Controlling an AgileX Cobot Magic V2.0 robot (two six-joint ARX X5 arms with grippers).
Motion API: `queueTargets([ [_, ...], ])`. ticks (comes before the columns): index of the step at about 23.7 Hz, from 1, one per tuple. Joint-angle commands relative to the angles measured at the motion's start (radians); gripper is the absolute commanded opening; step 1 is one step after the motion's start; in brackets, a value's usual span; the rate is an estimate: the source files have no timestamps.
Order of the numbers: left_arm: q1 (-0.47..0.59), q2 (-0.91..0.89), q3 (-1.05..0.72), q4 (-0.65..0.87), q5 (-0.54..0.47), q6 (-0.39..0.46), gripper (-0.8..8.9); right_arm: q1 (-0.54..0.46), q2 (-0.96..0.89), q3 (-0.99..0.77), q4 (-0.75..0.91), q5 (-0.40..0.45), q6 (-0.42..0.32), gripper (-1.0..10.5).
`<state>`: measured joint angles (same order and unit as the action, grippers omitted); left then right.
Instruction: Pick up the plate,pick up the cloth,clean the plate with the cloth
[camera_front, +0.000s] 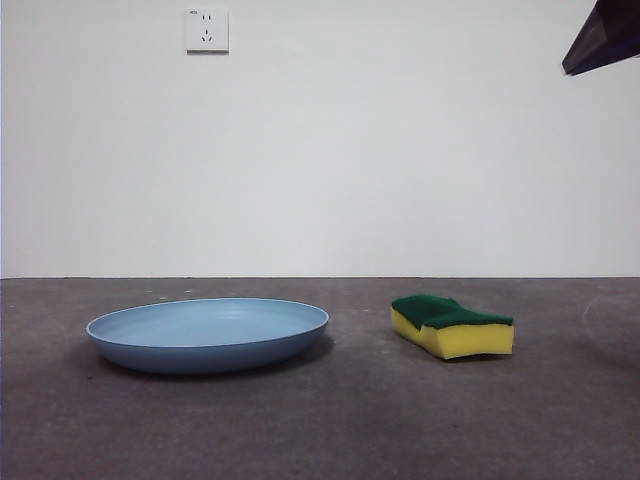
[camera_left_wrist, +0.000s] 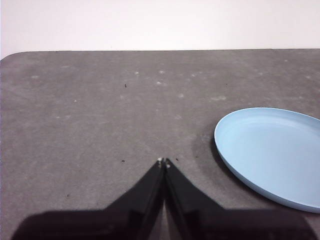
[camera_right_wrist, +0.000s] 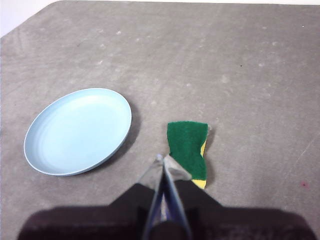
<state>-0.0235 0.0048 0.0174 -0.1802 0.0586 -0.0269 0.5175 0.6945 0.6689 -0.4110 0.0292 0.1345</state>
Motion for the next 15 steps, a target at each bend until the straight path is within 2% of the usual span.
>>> queueTargets([
  [1, 0.003, -0.003, -0.014, 0.001, -0.004, -0.006, -0.01, 0.001, -0.002, -0.008, 0.005, 0.003, 0.006, -0.1],
  [2, 0.003, -0.003, -0.014, 0.001, -0.004, -0.006, -0.01, 0.001, -0.002, -0.008, 0.006, 0.004, -0.007, -0.1],
  [5, 0.003, -0.003, -0.014, 0.001, -0.004, -0.006, -0.01, -0.009, -0.01, -0.008, 0.013, 0.011, -0.127, -0.1],
  [7, 0.003, -0.003, -0.014, 0.001, -0.004, -0.006, -0.01, -0.065, -0.018, -0.011, 0.042, 0.009, -0.202, -0.1],
  [9, 0.003, -0.003, -0.014, 0.001, -0.004, -0.006, -0.01, -0.165, -0.047, -0.041, 0.109, -0.028, -0.214, -0.1],
  [12, 0.003, -0.003, -0.014, 0.001, -0.004, -0.006, -0.01, -0.316, -0.16, -0.168, 0.264, -0.158, -0.213, -0.1],
  [15, 0.003, -0.003, -0.014, 0.001, -0.004, -0.006, -0.01, -0.409, -0.29, -0.293, 0.303, -0.167, -0.201, -0.1],
])
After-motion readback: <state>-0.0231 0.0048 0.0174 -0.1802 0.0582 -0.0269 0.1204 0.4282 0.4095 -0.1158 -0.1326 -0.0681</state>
